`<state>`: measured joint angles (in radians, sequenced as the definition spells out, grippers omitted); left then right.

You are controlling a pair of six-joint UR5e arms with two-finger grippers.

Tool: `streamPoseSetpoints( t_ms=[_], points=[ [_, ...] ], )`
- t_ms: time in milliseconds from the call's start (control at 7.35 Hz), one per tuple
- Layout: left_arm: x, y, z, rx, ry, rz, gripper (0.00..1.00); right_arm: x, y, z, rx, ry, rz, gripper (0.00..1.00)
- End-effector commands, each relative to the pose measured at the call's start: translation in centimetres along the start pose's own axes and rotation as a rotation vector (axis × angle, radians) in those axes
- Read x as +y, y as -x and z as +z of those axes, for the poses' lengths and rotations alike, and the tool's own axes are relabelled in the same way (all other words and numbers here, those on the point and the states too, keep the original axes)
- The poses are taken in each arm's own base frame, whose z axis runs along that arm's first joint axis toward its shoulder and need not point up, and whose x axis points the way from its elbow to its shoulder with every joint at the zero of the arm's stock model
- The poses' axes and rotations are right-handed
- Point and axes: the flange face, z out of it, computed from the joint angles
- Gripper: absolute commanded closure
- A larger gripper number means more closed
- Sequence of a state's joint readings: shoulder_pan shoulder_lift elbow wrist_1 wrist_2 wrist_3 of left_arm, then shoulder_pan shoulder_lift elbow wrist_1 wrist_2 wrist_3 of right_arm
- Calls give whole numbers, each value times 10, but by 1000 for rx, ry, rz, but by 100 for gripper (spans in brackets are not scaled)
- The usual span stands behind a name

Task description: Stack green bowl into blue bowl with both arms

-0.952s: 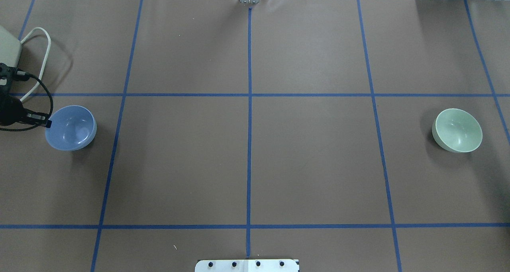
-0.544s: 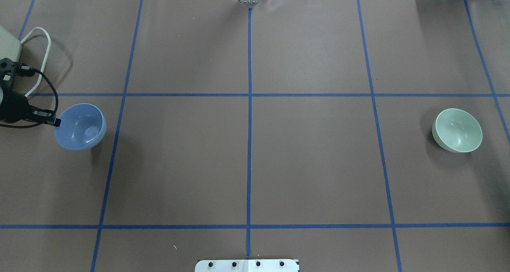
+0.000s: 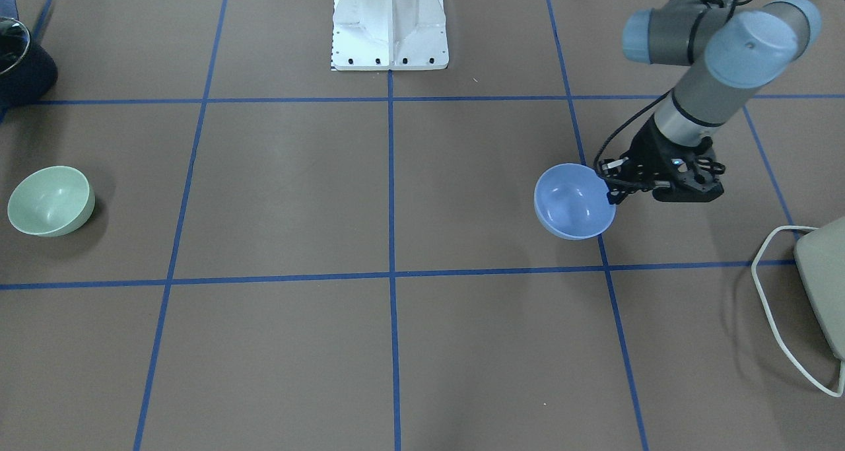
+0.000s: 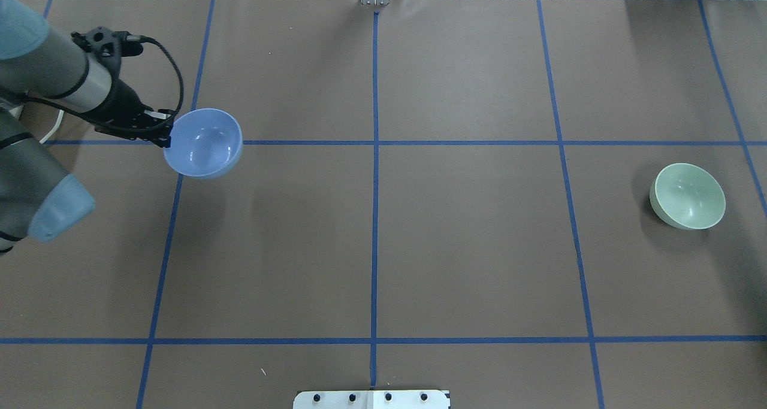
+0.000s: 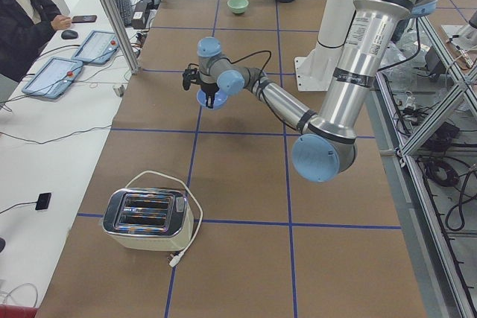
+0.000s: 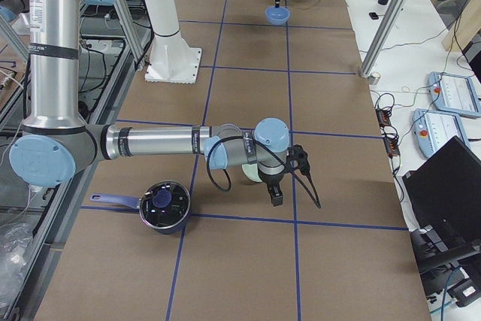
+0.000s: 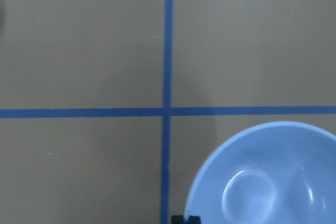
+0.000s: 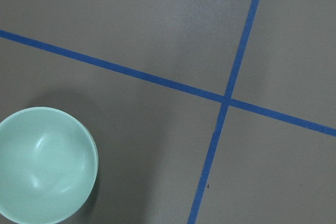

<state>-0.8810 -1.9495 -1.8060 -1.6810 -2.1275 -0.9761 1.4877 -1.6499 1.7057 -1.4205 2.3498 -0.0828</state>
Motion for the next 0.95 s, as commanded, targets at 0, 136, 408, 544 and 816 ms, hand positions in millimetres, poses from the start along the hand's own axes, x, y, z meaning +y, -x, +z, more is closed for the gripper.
streamPoseSetpoints(
  t_ms=[0,136,408,544,816],
  points=[
    [48,-130,27,-24,15,-52,100,0,0,0,1,-1,0,0],
    [64,-171,45,-29,18,-75,100,0,0,0,0,-1,1,0],
    [85,-224,76,-52,11,-101,100,-1,1,0,0,0,0,0],
    [88,-236,80,-46,16,-107,100,-1,1,0,0,0,0,0],
    [104,-259,88,-42,20,-110,100,0,0,0,0,0,2,0]
  ],
)
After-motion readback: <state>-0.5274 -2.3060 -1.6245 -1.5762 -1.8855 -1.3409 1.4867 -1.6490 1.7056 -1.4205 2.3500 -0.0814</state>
